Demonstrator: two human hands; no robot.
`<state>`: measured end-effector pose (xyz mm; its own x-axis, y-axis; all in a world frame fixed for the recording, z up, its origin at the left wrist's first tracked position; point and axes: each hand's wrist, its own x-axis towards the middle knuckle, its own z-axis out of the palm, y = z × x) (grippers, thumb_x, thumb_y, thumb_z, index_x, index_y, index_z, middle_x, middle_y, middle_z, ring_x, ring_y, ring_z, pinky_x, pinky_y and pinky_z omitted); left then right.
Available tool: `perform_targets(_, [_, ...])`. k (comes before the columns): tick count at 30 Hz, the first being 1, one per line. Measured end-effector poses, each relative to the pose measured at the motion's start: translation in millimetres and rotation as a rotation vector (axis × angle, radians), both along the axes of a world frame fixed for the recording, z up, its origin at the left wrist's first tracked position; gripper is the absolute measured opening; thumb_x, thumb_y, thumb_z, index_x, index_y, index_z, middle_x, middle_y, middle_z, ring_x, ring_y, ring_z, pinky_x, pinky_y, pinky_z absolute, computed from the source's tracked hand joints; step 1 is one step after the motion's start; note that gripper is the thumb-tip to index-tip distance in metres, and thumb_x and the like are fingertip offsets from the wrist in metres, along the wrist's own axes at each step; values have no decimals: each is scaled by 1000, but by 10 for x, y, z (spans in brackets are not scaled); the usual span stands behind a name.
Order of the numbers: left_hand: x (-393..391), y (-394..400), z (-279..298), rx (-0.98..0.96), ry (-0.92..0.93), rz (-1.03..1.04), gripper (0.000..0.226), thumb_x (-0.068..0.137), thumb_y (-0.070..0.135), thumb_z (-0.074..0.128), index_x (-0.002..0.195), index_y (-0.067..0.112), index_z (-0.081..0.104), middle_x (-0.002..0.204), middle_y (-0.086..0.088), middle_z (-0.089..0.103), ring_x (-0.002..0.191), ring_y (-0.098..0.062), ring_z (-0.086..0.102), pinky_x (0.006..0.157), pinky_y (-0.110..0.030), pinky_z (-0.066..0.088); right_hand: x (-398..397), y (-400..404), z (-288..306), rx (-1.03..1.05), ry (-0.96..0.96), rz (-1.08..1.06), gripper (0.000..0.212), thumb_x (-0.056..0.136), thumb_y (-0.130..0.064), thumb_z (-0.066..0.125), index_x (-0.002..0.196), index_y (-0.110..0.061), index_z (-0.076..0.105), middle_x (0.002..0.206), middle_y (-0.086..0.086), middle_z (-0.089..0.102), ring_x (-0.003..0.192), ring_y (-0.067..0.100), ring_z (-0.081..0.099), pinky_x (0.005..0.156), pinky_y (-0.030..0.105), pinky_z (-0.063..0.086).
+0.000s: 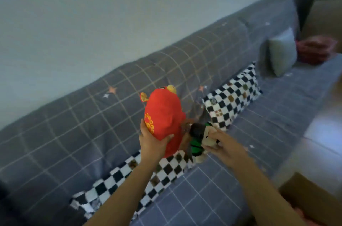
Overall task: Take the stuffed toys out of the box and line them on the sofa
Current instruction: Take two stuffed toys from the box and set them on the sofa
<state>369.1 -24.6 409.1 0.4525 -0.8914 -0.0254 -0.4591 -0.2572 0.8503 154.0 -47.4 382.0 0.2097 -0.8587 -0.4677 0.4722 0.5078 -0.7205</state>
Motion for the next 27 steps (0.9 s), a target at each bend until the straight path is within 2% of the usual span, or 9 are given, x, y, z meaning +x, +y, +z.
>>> perform_targets(2, [581,58,188,-52,17,92,115,63,30,85,149,23,10,145,-15,34,129,-36,41,102,-50,40,640,-175,180,-37,-53,62,30,91,1,48,120,-5,53,114,16,57,98,26,58,74,35,58])
perform_targets(5, [1382,114,339,-85,36,180,115,62,34,86,148,25,11,143,-13,37,126,-34,45,99,-49,43,1515,-352,448,-111,-57,139,26,90,4,47,113,-2,56,103,16,59,90,23,58,76,34,52])
perform_targets(7, [1884,117,396,-91,46,236,112,61,36,86,147,26,14,141,-15,39,124,-35,46,99,-50,44,2047,-469,573,-127,-49,159,17,91,2,47,103,-3,57,97,14,59,88,21,58,70,33,56])
perform_targets(10, [2533,101,476,-50,-14,299,114,61,40,85,148,28,13,139,-17,40,124,-38,46,100,-54,43,2701,-653,699,-102,-70,163,13,92,-1,49,101,-1,58,101,14,58,90,21,57,63,28,58])
perform_targets(14, [3376,46,576,55,-92,349,111,63,37,84,150,29,15,140,-17,38,127,-39,44,103,-54,41,3443,-892,882,6,-102,149,4,87,1,57,86,-2,58,104,16,55,90,24,56,55,32,59])
perform_targets(16, [3776,-20,619,96,-159,347,108,63,34,84,149,29,19,139,-17,39,128,-39,43,104,-52,40,3765,-1027,965,28,-115,147,5,87,2,57,90,-1,57,113,18,52,99,27,55,63,35,59])
perform_targets(19, [4282,-161,687,161,-325,292,104,60,30,85,147,28,27,136,-17,45,127,-37,42,105,-48,39,4156,-1253,987,44,-133,116,31,88,3,56,119,2,53,130,20,48,123,32,47,89,42,51])
perform_targets(22, [4721,-467,790,204,-458,217,106,58,27,85,147,28,27,137,-17,44,127,-37,42,105,-43,38,4539,-1569,965,29,-102,80,44,86,5,58,128,3,48,138,21,43,126,34,44,88,43,48])
perform_targets(27, [5212,-1152,797,223,-662,156,103,64,25,81,148,29,22,140,-11,42,130,-32,38,104,-41,36,5079,-2179,829,-97,11,50,44,85,0,62,126,6,49,131,20,50,112,29,52,88,38,50])
